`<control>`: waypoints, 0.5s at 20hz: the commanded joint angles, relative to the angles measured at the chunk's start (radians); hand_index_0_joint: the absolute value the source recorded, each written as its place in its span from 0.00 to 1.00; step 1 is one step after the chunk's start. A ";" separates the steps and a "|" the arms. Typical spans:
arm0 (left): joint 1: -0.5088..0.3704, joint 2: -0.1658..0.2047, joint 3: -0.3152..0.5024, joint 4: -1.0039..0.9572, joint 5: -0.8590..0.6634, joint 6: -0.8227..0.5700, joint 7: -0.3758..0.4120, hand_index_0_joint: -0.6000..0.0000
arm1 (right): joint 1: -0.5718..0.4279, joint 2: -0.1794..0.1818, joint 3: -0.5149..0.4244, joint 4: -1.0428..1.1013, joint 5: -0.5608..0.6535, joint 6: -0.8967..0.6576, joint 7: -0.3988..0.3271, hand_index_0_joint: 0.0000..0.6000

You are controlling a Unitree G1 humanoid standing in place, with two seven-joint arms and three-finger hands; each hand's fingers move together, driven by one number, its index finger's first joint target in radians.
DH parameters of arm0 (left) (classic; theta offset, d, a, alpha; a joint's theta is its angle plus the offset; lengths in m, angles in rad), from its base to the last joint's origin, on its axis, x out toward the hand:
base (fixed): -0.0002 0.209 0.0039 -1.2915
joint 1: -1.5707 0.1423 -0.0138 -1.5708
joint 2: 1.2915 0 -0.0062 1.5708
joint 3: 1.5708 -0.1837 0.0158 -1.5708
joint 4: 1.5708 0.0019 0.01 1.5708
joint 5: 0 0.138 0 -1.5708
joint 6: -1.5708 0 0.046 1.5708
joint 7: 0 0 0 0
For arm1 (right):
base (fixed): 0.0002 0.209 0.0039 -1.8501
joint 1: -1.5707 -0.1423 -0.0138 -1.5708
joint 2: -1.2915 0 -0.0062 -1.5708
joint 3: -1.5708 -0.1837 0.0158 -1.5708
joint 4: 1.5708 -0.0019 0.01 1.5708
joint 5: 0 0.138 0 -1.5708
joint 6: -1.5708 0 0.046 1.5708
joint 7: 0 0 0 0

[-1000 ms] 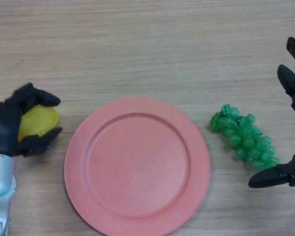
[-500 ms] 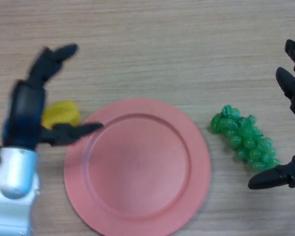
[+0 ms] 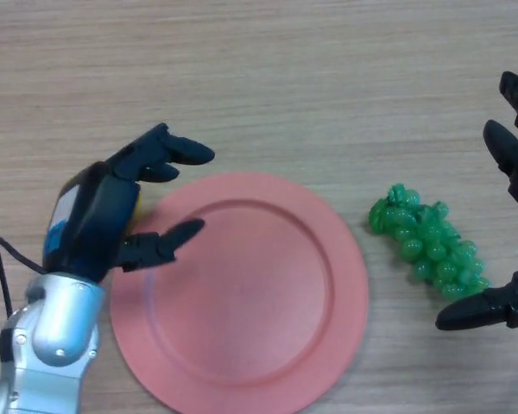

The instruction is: Pick up the yellow starfruit and place it on the plate

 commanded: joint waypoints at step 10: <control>0.018 0.058 0.173 -0.173 -0.300 -0.057 -0.100 1.00 | -0.017 -0.018 -0.033 -0.038 0.021 -0.148 -0.014 0.00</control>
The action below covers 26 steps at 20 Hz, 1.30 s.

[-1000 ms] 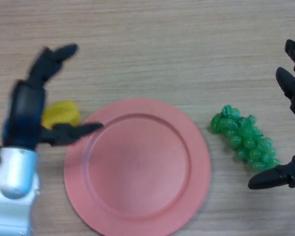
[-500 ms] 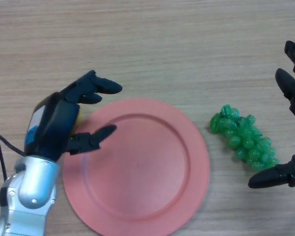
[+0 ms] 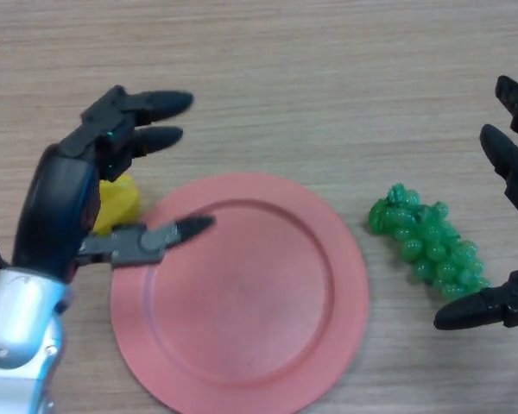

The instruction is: Pick up the yellow starfruit and place it on the plate

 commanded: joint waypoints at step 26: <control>-0.245 0.271 0.121 0.599 0.629 -0.365 0.161 0.75 | -0.021 -0.029 -0.062 -0.053 0.062 -0.114 -0.003 0.00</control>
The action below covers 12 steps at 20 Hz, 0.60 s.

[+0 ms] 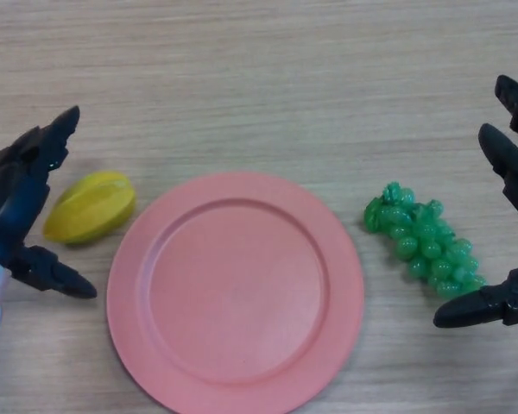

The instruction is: Pick up the yellow starfruit and place it on the plate

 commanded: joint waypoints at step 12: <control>-0.118 0.090 0.034 0.058 0.184 -0.122 0.411 0.00 | -0.016 -0.028 -0.067 -0.059 0.038 -0.113 -0.011 0.00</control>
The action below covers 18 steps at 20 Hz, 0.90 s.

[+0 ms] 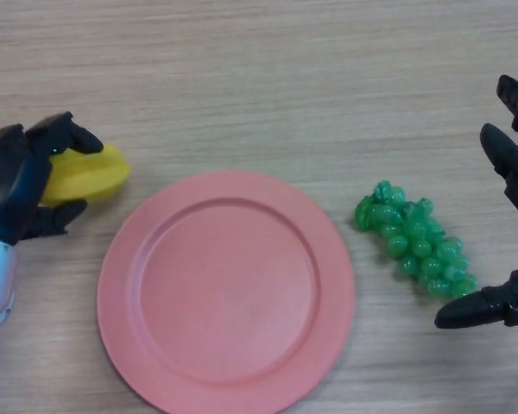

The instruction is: Pick up the yellow starfruit and place it on the plate

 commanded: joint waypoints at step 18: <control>0.207 -0.142 -0.052 -0.502 0.069 -0.141 -0.121 0.00 | -0.032 -0.036 -0.071 -0.033 0.028 -0.133 0.000 0.00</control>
